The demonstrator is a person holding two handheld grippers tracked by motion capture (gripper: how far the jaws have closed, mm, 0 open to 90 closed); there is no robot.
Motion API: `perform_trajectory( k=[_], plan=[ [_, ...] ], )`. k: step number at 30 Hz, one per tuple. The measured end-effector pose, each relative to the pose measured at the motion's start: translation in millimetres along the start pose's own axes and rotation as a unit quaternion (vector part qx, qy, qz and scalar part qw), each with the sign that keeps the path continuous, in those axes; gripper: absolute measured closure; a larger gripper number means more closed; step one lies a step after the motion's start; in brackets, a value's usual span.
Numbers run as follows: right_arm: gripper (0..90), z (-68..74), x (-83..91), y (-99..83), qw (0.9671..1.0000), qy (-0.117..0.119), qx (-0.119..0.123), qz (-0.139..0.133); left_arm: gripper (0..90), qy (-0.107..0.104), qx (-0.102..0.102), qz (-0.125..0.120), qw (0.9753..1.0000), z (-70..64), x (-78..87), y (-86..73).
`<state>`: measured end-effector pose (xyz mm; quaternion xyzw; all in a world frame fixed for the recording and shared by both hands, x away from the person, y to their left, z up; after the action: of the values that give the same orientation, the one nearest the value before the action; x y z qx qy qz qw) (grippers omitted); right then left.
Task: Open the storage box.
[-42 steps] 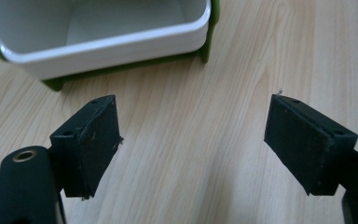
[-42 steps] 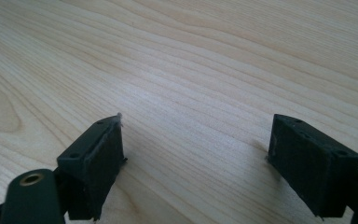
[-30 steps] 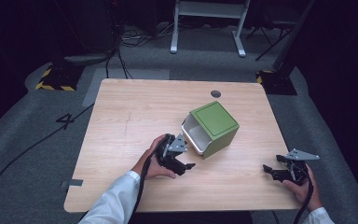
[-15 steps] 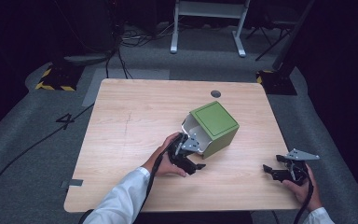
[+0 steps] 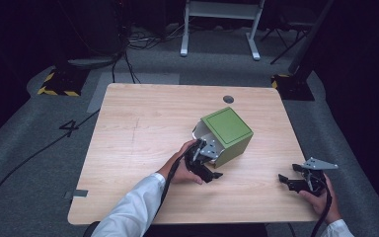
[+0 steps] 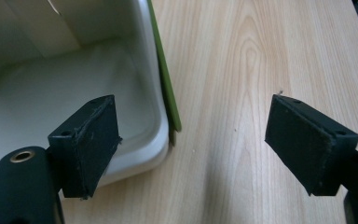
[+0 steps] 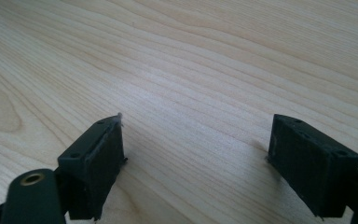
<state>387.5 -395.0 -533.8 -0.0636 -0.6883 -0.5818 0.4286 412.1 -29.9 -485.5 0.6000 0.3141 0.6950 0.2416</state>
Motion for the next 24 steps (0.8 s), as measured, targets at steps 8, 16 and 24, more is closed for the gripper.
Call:
perform_trajectory(
  k=[8, 16, 24],
  plan=[
    [18.2, -0.1, 0.0, 0.0, 1.0000, 0.000, 0.001, 0.000, 26.2, 0.021, -0.017, 0.017, 0.9995, 2.1, 2.9, -2.9],
    [18.2, 0.0, 0.0, 0.0, 1.0000, 0.000, 0.000, 0.000, 35.1, 0.028, -0.009, 0.054, 0.9981, 11.2, 0.7, -15.2],
    [18.3, 0.0, 0.3, -0.2, 1.0000, 0.000, 0.001, 0.000, 56.8, 0.028, -0.014, 0.068, 0.9972, 9.3, 6.5, -21.6]
  ],
)
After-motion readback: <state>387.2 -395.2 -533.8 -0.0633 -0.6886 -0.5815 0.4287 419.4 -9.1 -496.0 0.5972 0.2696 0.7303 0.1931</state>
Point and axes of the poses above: each handheld gripper's, and its own axes: x roughly backward along the jaws, y roughly out of its top, z roughly to its left, the point moved 4 cm from there along -x, roughly forward along the jaws, and after that the axes turned 4 degrees about -x, right-handed, at the moved point
